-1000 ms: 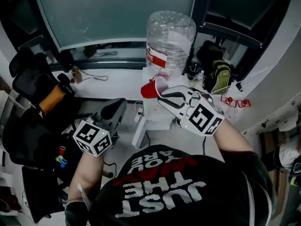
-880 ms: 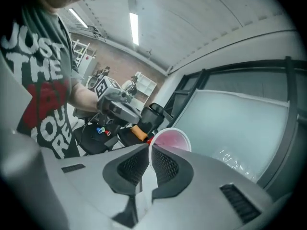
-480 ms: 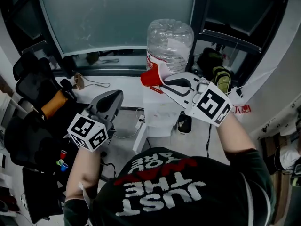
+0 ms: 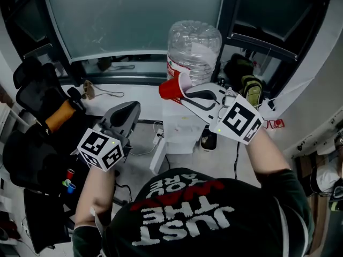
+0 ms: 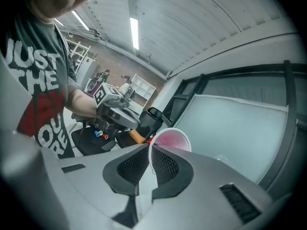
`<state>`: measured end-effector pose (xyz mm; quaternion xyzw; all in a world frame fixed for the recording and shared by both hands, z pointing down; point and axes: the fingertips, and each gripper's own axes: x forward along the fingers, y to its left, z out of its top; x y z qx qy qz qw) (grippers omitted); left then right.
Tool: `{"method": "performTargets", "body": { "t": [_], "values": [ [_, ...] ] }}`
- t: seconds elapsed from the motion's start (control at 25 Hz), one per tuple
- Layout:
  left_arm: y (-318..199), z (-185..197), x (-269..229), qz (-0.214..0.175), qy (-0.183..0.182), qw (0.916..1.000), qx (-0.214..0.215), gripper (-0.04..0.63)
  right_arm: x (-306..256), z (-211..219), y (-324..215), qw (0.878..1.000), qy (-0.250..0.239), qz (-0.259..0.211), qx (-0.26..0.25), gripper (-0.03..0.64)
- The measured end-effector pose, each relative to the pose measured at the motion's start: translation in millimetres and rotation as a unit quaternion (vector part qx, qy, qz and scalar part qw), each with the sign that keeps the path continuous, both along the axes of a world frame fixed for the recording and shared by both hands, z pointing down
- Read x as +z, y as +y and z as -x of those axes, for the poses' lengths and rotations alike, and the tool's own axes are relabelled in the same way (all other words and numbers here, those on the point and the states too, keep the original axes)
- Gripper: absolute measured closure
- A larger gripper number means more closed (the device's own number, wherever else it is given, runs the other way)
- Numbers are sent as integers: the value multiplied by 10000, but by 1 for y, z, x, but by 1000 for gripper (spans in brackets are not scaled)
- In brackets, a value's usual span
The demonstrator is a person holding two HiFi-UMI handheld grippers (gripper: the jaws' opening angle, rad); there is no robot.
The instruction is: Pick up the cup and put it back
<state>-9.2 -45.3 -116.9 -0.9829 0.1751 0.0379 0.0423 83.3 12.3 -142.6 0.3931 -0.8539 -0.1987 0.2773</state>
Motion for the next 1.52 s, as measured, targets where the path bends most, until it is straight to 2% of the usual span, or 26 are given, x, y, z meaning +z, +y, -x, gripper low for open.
{"method": "performTargets", "body": {
  "t": [0.16,0.4,0.72,0.92,1.04,1.28,1.52],
  "values": [
    [-3,-3,17,84,-109,9999,-9,588,13,3,-3,9999,16,166,1,571],
    [-13,-12,61,428,-272,9987,10,588,50,1,-13,9987,19,511,15,571],
    [-31,-39,182,991,-650,9929,23,588,165,-10,-38,9917,36,1286,54,571],
    [-48,-58,286,1198,-822,9894,48,588,274,-24,-64,9861,319,1617,228,571],
    [-51,-66,368,1379,-1047,9849,46,588,359,-33,-72,9806,363,1897,327,571],
    [-39,-82,539,1973,-1335,9712,36,588,545,-51,-69,9609,432,2706,405,571],
    [-31,-103,702,2221,-1561,9624,68,588,724,-73,-74,9461,498,3147,587,571]
  ]
}}
